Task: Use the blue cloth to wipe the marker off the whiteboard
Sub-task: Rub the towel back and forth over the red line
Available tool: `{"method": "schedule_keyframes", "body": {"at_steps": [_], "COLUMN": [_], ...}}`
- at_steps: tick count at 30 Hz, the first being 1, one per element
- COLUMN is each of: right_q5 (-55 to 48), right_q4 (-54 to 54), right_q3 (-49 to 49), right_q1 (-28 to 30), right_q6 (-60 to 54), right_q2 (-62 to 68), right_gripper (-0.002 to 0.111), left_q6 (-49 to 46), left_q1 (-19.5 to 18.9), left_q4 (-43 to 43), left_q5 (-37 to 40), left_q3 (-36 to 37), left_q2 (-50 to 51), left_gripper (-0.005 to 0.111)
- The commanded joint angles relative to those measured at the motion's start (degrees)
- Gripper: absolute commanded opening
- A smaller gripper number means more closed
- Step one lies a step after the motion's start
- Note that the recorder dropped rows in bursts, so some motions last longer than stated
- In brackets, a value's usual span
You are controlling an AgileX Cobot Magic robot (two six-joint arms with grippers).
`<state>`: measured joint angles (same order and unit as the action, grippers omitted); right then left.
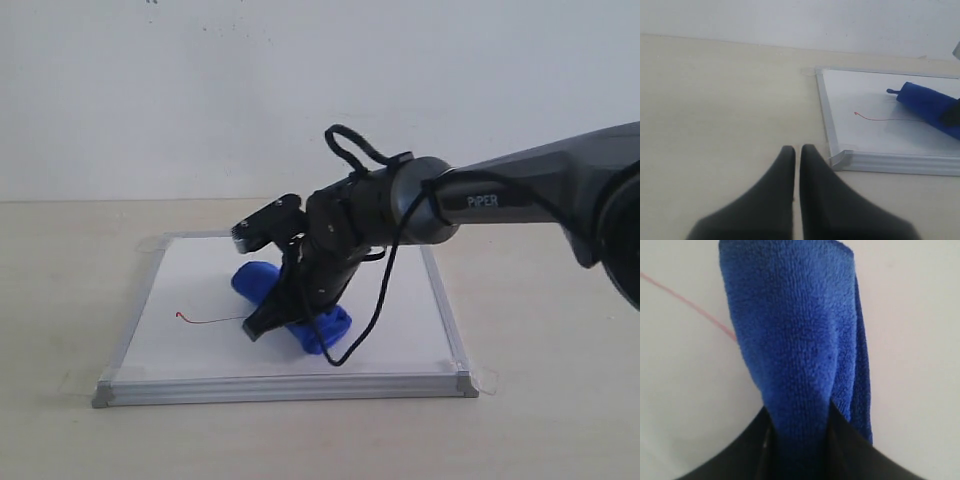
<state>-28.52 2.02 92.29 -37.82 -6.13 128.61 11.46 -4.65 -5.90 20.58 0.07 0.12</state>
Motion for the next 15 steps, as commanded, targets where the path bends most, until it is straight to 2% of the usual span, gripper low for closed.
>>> {"method": "schedule_keyframes", "body": {"at_steps": [1,4,10,15], "right_q5": [0.6,1.8,4.8,2.8], "right_q4": [-3.1,-1.3,-0.6,-0.4], "right_q3": [-0.2,-0.2,-0.2,1.0], "right_q1": [-3.1,-2.6,3.3,5.3], "right_q6": [-4.8,-4.8,0.3,4.1], "right_q2": [0.1,0.1,0.1,0.1], "right_gripper": [0.000,0.000,0.000,0.000], "left_q6": [0.4,0.4,0.4,0.4], "left_q1": [0.3,0.3,0.3,0.3], "left_q4": [0.5,0.5,0.5,0.5], "left_q5": [-0.1,-0.1,-0.1,-0.1], "left_q3": [-0.1,-0.1,-0.1,-0.1], "left_q2": [-0.1,-0.1,-0.1,-0.1], "left_gripper": [0.004,0.004,0.004,0.004]}}
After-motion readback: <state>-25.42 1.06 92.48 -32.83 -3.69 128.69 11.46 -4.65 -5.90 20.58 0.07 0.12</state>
